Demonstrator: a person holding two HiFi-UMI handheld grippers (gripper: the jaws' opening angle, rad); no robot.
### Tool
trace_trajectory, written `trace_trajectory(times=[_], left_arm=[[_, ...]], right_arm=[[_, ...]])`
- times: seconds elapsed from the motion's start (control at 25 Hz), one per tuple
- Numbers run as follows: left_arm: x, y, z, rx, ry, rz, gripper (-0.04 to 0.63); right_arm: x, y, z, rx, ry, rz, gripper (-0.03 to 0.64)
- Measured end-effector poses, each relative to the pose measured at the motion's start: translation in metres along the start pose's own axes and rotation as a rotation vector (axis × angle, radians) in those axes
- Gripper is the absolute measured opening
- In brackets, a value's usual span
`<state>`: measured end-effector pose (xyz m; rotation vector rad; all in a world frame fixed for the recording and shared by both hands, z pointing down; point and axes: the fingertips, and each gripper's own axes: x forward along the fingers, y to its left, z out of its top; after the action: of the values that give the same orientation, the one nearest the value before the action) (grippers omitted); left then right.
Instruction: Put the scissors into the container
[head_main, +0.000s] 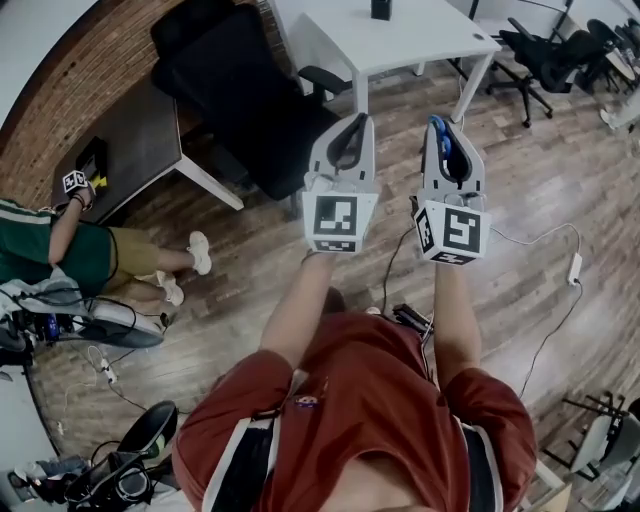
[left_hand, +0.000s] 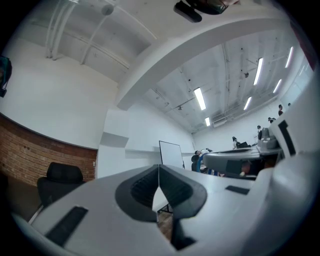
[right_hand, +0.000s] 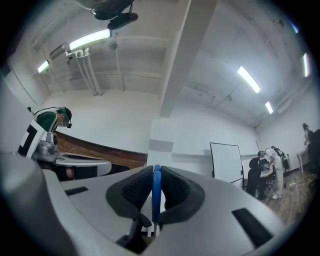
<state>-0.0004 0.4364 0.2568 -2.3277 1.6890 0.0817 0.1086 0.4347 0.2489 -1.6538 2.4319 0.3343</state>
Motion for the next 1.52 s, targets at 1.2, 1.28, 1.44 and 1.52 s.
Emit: trace_trajectory(times=[1.2,1.28,1.44,1.52], left_arm=[[0.169,0.061,-0.058,-0.037,-0.006,-0.054,0.014],[0.187,0.075,-0.066,-0.041,-0.005,-0.059,0.014],[0.222,0.105,-0.079,-0.052,-0.003,-0.068,0.014],[0.239,0.12,-0.084,-0.058,-0.005,-0.073,0.014]], right_arm=[[0.169,-0.041,-0.075,-0.016,0.046,-0.012,0.054],[0.192,-0.04,-0.082,-0.015,0.047,-0.016,0.054],[0.238,-0.038,-0.095,-0.019,0.057,-0.023,0.054],[0.26,-0.038,-0.099,-0.02,0.061,-0.03,0.054]])
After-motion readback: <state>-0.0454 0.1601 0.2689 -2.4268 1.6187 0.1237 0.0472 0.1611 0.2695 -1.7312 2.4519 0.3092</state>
